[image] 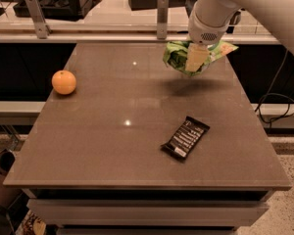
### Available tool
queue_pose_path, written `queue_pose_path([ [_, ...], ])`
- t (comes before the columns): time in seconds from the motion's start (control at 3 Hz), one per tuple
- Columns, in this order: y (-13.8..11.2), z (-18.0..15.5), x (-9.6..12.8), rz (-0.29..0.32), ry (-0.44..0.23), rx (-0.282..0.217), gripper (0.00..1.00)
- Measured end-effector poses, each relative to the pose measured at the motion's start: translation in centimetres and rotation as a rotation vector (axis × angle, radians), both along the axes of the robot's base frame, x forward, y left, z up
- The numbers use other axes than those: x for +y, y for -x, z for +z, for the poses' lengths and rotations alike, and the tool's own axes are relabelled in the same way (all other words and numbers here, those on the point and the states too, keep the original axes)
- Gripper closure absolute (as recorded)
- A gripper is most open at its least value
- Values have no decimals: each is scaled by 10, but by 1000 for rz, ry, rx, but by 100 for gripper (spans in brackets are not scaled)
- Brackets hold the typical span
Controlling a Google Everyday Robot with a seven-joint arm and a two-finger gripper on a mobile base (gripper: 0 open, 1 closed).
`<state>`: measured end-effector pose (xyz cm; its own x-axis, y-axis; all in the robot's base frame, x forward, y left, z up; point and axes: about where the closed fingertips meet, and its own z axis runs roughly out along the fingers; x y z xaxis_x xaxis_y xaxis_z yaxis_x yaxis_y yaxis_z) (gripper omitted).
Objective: Move green rice chip bag near orange
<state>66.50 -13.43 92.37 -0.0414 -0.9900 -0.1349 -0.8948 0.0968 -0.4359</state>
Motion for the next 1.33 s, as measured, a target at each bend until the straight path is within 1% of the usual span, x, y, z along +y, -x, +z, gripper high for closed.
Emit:
queue_pose_path([
  [0.33,11,7,22,87,-38,2,100],
  [0.67,24,2,57,203,-70,22,100],
  [1.0,42,-9,89,289,-93,48,100],
  [1.33,68,-19,127,371,-90,69,100],
])
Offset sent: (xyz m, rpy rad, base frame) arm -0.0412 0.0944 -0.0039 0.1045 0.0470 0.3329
